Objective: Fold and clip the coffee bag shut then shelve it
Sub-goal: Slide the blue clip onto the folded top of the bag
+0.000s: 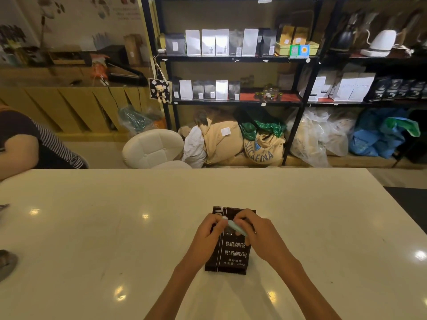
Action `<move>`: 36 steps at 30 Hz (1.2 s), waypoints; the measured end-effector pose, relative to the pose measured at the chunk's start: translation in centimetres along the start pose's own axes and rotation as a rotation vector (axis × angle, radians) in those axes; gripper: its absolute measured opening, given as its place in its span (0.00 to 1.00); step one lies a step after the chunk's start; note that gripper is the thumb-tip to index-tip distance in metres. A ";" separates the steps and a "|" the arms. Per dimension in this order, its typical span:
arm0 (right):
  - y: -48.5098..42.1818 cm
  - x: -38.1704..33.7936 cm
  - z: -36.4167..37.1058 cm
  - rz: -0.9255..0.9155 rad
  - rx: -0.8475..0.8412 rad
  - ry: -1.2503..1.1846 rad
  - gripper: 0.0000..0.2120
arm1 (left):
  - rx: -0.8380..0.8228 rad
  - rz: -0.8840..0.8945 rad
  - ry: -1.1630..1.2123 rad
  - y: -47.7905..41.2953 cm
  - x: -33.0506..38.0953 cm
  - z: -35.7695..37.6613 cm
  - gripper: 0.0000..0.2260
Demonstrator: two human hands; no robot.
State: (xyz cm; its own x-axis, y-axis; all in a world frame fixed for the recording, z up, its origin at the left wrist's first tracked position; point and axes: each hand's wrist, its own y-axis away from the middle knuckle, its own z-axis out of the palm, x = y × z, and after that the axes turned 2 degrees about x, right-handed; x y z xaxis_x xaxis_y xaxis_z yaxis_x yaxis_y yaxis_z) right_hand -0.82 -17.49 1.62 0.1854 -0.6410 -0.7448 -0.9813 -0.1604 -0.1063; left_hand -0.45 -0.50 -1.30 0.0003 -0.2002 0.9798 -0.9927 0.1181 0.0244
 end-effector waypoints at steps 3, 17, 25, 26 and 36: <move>-0.3 -0.8 -0.3 -0.011 -0.074 -0.027 0.06 | -0.004 -0.040 0.022 -0.4 -0.1 0.1 0.12; 2.4 1.8 0.1 -0.260 0.211 -0.022 0.21 | -0.030 -0.108 0.088 -0.7 -0.2 -0.5 0.12; 4.1 3.8 -3.1 0.100 -0.093 -0.226 0.05 | 0.110 -0.140 0.171 -0.7 -1.1 -0.9 0.13; 4.1 3.6 -3.0 0.084 -0.098 -0.214 0.06 | 0.121 -0.137 0.153 -0.7 -1.1 -0.7 0.13; 4.7 4.8 -4.6 0.113 -0.030 -0.163 0.09 | 0.095 -0.044 0.126 -0.4 -1.8 -1.1 0.06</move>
State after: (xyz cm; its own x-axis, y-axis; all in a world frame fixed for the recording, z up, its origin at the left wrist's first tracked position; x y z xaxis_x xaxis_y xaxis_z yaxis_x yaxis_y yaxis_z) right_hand -4.29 -24.78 0.63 0.0607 -0.5266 -0.8480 -0.9930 -0.1180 0.0022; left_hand 0.10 0.85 -2.85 0.0537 -0.0790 0.9954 -0.9983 0.0181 0.0553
